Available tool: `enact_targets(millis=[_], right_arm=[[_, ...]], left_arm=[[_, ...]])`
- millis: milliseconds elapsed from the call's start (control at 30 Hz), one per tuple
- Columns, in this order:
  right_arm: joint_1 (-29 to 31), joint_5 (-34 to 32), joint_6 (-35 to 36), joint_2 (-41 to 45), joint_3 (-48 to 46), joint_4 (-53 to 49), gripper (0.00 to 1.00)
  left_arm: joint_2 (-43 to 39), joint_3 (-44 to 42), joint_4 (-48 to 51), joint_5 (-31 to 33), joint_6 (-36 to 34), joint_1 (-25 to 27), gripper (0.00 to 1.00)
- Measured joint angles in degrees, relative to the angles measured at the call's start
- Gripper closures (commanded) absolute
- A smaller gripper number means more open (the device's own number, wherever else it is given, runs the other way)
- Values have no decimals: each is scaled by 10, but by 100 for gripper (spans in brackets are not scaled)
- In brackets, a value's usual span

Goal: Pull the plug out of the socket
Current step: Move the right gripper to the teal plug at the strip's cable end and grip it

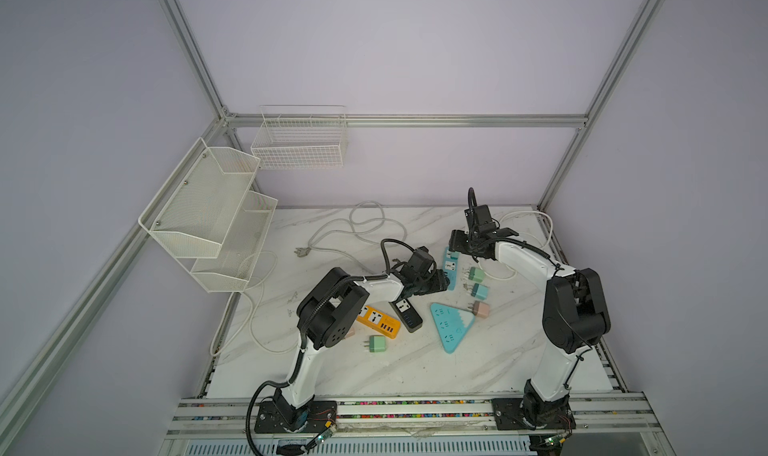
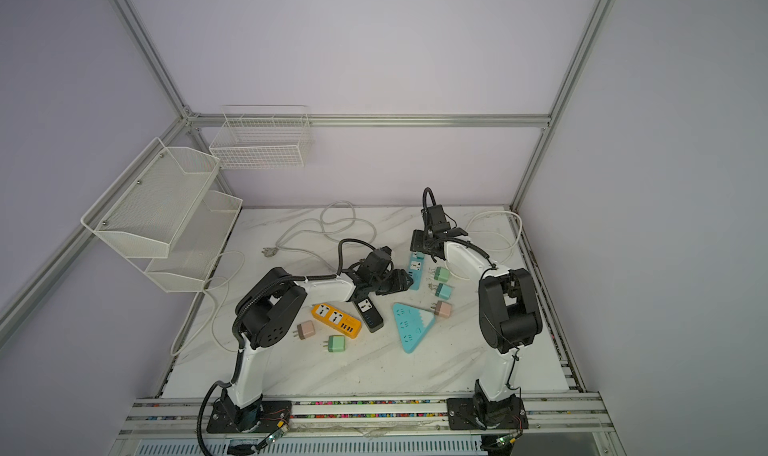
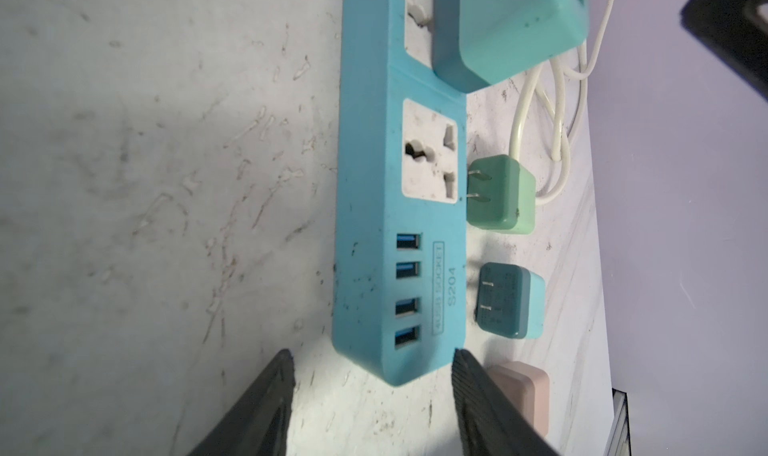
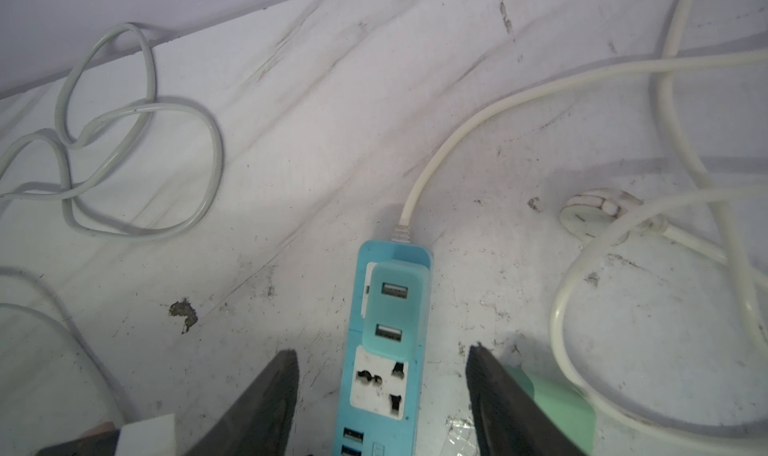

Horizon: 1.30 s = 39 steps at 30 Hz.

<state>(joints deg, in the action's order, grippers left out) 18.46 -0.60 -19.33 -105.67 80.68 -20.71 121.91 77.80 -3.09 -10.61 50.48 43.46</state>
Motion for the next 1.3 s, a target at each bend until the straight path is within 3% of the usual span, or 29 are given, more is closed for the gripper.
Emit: enact_targets(millis=[400, 1033, 1300], right_arm=[[13, -49, -1, -75, 39, -19, 44], [29, -82, -1, -110, 70, -25, 58], [32, -96, -2, -120, 70, -27, 59]], left_arm=[[20, 6, -37, -15, 2, 0, 48], [24, 7, -40, -14, 10, -2, 49], [25, 7, -44, -14, 12, -2, 49]])
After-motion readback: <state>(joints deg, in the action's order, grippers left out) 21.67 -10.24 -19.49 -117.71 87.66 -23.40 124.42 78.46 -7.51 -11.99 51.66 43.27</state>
